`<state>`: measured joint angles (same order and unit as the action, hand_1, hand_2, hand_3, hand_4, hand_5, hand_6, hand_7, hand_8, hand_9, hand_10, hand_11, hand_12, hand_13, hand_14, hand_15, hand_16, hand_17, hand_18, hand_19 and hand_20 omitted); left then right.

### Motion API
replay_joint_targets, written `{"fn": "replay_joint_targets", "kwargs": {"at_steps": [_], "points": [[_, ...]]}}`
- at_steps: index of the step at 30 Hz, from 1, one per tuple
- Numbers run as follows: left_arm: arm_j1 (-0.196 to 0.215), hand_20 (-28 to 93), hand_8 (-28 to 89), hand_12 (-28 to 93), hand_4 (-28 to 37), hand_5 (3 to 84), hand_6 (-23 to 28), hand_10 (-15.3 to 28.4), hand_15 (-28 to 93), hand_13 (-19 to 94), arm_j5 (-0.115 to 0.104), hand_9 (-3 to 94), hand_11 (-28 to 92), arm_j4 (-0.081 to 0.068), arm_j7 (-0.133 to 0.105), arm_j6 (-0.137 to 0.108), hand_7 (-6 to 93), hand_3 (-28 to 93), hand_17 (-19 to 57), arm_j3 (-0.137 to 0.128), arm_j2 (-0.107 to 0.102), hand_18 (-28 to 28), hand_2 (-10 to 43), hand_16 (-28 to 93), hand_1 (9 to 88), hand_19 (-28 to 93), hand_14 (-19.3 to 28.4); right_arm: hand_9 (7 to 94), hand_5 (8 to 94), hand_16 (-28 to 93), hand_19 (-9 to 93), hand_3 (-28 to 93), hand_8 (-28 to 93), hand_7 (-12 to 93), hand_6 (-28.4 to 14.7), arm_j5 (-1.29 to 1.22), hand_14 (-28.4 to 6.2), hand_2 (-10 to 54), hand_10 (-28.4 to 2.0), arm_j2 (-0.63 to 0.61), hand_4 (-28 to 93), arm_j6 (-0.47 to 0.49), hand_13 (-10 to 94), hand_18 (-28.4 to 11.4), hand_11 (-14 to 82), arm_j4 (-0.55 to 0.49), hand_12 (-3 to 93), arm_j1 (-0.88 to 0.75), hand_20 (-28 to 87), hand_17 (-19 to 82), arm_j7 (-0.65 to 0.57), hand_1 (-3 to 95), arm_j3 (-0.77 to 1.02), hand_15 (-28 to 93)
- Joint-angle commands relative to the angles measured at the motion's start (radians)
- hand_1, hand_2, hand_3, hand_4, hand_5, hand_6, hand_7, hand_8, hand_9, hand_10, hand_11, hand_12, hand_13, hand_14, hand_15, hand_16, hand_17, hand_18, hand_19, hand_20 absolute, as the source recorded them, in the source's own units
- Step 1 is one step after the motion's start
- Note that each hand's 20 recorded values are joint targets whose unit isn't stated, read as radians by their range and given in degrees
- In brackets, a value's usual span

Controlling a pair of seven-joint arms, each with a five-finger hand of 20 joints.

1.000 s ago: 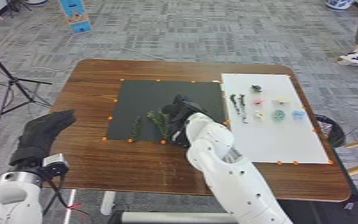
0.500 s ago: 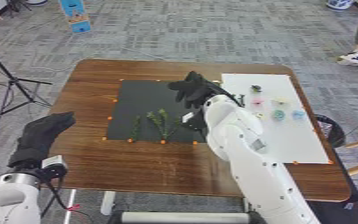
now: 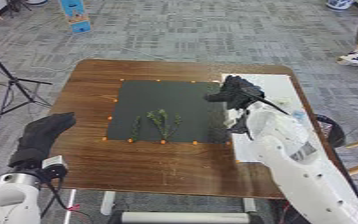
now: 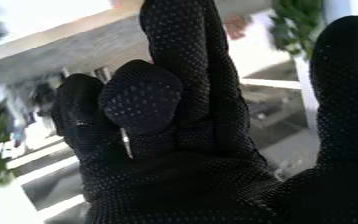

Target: Arrange flowers

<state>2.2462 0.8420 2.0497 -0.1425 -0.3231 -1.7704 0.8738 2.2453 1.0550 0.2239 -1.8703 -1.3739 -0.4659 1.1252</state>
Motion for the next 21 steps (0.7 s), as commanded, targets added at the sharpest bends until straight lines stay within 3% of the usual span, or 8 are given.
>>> {"fn": "replay_joint_targets", "kwargs": {"at_steps": [1, 9, 21], "points": [[0.012, 18, -7, 16, -23.1, 55.1, 3.2, 13.4, 12, 40, 0.006, 51.5, 22, 0.012, 0.015, 0.018, 18.1, 72, 8.7, -0.013, 0.013, 7.5, 3.7, 1, 26.9, 2, 14.4, 86.2, 77.6, 43, 93, 59, -3, 18, -4.0, 0.063, -10.0, -9.1, -13.4, -0.056, -7, 0.001, 81, -22.9, 35.0, 0.031, 30.0, -0.036, 62, 54, 0.002, 25.2, 0.02, 66], [0.012, 18, -7, 16, -23.0, 55.1, 3.2, 13.4, 12, 40, 0.011, 51.5, 22, 0.012, 0.025, 0.029, 18.1, 72, 8.7, -0.01, 0.019, 7.6, 3.6, 1, 27.0, 2, 14.4, 87.8, 78.5, 42, 93, 59, -3, 19, -3.7, 0.161, -9.3, -9.5, -13.0, -0.075, -7, -0.026, 83, -22.3, 36.4, 0.06, 30.1, -0.033, 63, 56, 0.017, 24.7, 0.012, 66], [0.01, 18, -7, 16, -22.5, 55.1, 3.2, 13.5, 13, 40, 0.017, 51.7, 22, 0.012, 0.04, 0.051, 18.0, 72, 8.8, -0.008, 0.024, 7.6, 3.3, 1, 27.4, 2, 14.6, 88.9, 79.6, 43, 93, 59, -3, 20, -3.2, 0.211, -8.8, -9.5, -12.7, -0.068, -7, 0.028, 84, -21.9, 37.0, 0.143, 30.1, -0.02, 65, 58, 0.015, 25.7, -0.003, 66]]}}
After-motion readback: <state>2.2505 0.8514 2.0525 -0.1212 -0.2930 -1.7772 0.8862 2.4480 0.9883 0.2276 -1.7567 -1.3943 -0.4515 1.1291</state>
